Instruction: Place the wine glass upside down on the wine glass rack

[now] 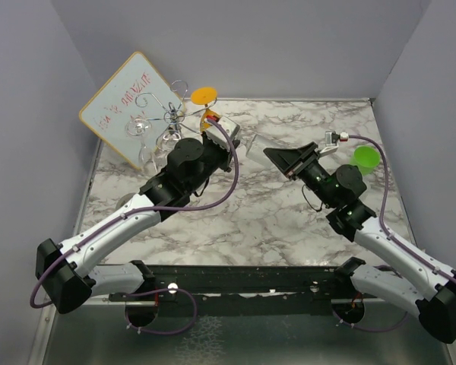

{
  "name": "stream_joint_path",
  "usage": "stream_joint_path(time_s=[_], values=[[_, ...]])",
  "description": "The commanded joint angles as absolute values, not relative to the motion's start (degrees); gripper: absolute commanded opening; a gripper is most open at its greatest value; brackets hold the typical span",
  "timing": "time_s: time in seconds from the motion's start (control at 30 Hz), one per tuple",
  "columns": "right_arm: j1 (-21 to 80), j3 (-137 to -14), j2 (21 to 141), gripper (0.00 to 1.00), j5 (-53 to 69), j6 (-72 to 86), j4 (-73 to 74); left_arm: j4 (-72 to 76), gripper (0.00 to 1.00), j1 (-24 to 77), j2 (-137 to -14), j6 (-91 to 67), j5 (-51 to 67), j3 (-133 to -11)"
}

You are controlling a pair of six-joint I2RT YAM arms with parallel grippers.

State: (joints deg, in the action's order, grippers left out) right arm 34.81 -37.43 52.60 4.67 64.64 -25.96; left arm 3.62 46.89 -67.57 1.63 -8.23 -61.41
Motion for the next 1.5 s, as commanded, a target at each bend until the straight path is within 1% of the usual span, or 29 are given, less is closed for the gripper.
stream_joint_path(time_s=[0.0,0.17,0.23,0.37,0.57,0.77,0.83,1.0,1.07,1.13,1.23,1.3,1.47], values=[[35.40,-39.35,53.89,0.37,10.26,67.17,-34.90,8.10,0.00,47.01,-68.32,8.83,-11.79,-63.81],[35.37,-35.41,51.99,0.52,10.71,67.18,-39.89,9.42,0.00,46.96,-67.05,10.98,-10.21,-63.29],[35.33,-33.75,50.53,0.55,10.19,66.79,-40.60,10.24,0.00,46.93,-66.01,12.02,-8.81,-62.48],[35.34,-32.45,48.69,0.57,9.78,66.28,-38.57,14.32,0.00,46.96,-63.01,14.78,-7.13,-59.56],[35.40,-31.38,47.98,0.58,9.63,66.48,-37.31,17.17,0.00,46.97,-61.15,19.24,-6.16,-58.60],[35.33,-31.43,46.23,0.63,8.73,64.67,-34.27,17.14,0.00,46.95,-60.91,24.00,-5.45,-60.16],[35.33,-31.69,44.79,0.68,8.62,63.38,-31.60,17.14,0.00,47.01,-60.83,25.67,-5.41,-60.78],[35.38,-32.40,39.46,0.89,7.74,56.62,-22.54,17.05,0.00,46.97,-59.93,29.60,-3.07,-61.25],[35.34,-34.39,37.60,0.93,6.56,51.48,-16.59,16.58,0.00,46.98,-59.32,30.75,-1.67,-61.24],[35.35,-38.05,36.66,0.96,4.63,46.07,-8.42,15.18,0.00,46.97,-58.79,31.54,-0.24,-61.57],[35.40,-43.61,37.67,0.97,6.17,36.78,-3.93,13.25,0.00,46.98,-57.69,32.41,2.09,-62.05],[35.29,-48.98,40.28,0.98,8.43,30.32,0.66,12.50,0.00,46.99,-56.81,33.12,3.21,-61.89],[35.38,-64.99,50.68,0.99,18.68,14.86,14.38,10.30,0.00,46.95,-54.78,33.83,6.79,-62.20]])
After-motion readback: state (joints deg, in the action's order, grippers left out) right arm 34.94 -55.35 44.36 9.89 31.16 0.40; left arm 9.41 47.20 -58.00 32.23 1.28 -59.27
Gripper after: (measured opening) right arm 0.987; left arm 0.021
